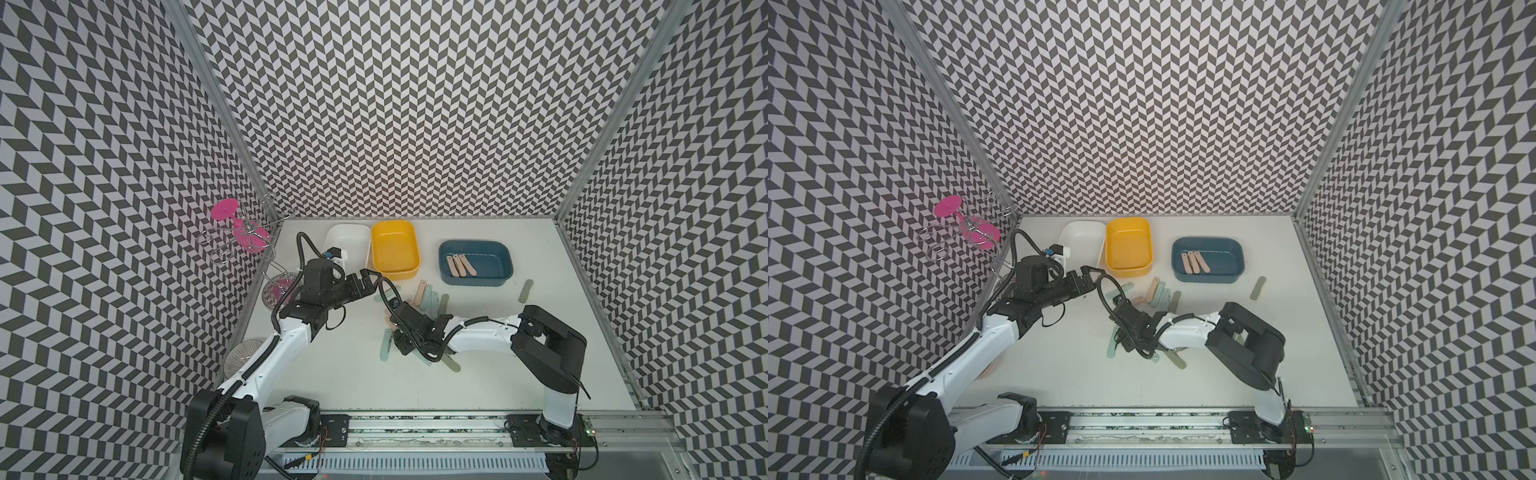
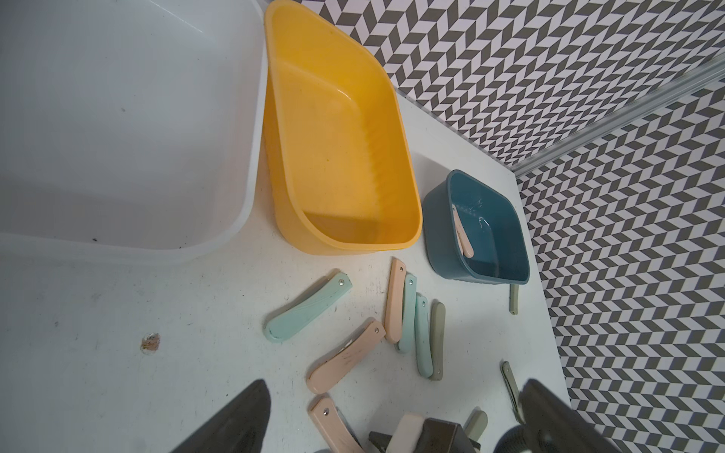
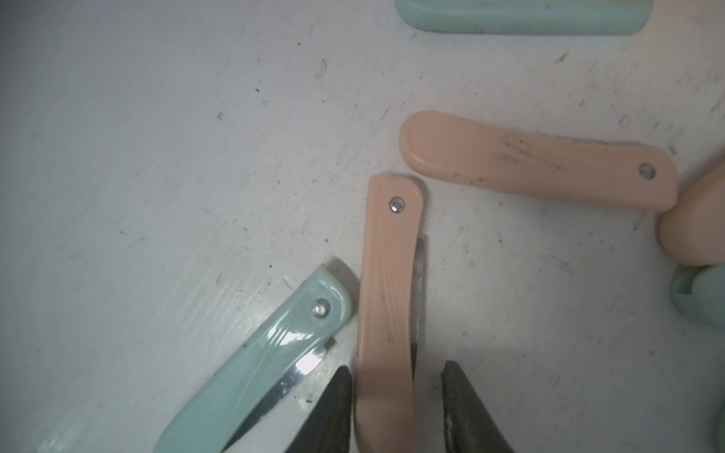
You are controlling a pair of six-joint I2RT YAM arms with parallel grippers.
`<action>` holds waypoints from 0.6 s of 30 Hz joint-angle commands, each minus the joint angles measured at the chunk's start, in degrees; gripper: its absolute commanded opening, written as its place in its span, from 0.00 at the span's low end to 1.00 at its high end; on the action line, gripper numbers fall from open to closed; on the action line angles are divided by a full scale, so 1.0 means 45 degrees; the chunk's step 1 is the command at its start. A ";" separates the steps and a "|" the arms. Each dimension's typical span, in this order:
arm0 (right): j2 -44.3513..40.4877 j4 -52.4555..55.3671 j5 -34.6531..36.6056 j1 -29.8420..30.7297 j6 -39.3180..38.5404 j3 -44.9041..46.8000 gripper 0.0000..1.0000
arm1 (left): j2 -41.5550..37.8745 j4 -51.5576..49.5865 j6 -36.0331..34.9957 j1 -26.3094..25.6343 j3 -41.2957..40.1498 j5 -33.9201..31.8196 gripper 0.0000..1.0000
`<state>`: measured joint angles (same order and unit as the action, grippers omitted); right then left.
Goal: Place the fruit knives into the storage box by color
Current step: Pick up the fruit knife from the center of the board.
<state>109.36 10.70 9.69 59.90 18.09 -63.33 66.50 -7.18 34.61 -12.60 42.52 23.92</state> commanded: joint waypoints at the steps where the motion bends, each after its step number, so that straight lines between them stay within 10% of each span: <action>1: 0.0401 -0.0015 0.0179 0.0097 -0.0031 -0.0274 0.36 | -0.0227 0.0392 0.0102 0.0104 -0.0153 0.0191 1.00; 18: 0.1021 0.0812 0.1371 0.0553 -0.0409 -0.0814 0.33 | -0.0091 0.0655 0.0233 0.0105 -0.0085 0.0314 1.00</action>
<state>112.22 11.97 14.13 61.98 16.91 -66.92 66.52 -6.20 35.22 -12.45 42.52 24.45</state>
